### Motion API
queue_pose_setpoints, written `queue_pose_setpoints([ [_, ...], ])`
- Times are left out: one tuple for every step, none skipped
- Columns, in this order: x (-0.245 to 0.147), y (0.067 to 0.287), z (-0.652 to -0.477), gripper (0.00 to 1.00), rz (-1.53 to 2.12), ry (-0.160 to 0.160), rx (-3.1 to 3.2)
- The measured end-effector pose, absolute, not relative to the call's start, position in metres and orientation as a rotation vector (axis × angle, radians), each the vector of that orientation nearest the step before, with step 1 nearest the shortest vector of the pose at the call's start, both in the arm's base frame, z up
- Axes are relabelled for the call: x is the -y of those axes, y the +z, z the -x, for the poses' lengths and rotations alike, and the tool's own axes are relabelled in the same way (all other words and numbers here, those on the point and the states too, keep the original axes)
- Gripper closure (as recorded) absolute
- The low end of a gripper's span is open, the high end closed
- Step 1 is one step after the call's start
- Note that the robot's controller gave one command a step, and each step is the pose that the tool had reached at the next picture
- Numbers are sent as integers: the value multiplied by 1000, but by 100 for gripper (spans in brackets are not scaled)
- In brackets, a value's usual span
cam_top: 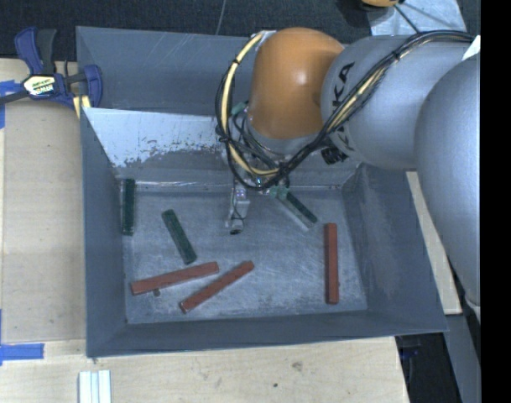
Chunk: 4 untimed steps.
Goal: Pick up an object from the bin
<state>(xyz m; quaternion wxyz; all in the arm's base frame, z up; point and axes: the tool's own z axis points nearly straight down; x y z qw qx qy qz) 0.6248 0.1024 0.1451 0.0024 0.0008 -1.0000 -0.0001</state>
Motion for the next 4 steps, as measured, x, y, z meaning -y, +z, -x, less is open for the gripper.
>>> queue_pose_setpoints([
  [-102, 150, -627, 0, 0, -1, 3145],
  [-126, 92, -585, 0, 52, -2, 3149],
  [-132, 66, -570, 0, -231, -7, 3132],
  [-185, 73, -540, 100, -431, -3, 3120],
])
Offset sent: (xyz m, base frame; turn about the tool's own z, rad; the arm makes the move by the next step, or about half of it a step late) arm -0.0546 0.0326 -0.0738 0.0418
